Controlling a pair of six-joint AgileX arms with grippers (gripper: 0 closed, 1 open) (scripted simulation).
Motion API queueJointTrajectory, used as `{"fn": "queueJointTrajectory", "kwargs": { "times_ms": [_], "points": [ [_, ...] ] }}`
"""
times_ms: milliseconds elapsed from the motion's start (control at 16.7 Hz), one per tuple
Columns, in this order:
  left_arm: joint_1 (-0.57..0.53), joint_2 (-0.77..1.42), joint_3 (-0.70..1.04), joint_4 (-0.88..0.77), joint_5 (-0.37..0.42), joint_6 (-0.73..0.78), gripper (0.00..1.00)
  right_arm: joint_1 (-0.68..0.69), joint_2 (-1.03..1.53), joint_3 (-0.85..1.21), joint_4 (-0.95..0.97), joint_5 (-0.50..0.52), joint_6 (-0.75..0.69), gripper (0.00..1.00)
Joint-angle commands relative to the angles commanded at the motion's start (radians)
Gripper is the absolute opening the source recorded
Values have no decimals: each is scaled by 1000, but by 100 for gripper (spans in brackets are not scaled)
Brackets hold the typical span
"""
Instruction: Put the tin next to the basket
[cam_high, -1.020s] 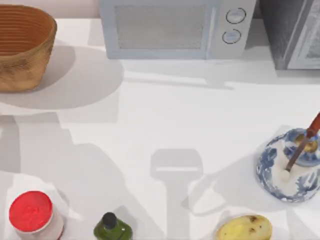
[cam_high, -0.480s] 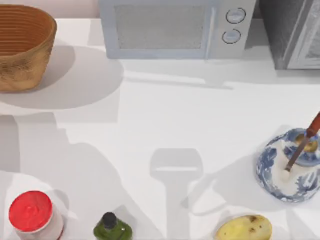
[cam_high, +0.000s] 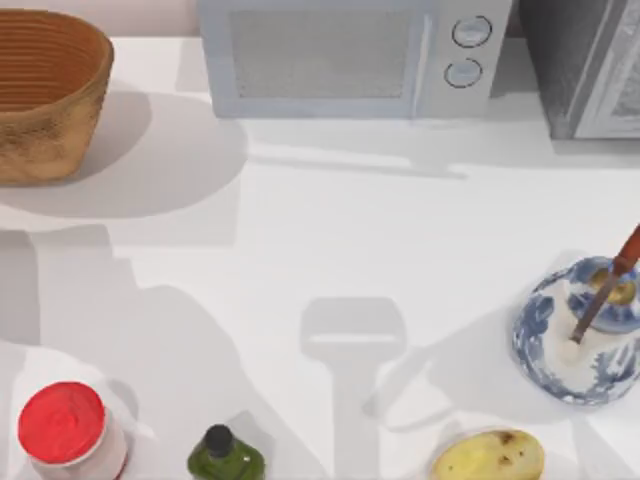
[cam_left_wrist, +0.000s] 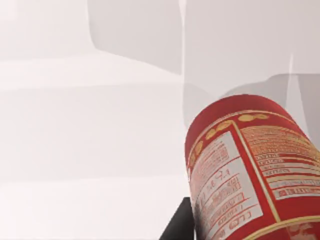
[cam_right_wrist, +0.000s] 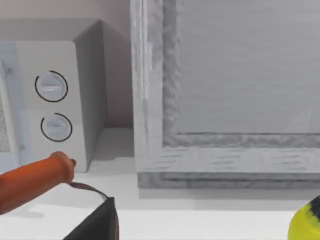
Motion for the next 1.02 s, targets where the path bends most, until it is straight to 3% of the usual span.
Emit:
{"fn": "queueJointTrajectory", "kwargs": {
  "times_ms": [420, 1020],
  "points": [
    [0, 0, 0, 0, 0, 0, 98, 0, 0, 0, 0, 0, 0, 100],
    [-1, -1, 4, -4, 0, 0, 100, 0, 0, 0, 0, 0, 0, 100]
  ]
}}
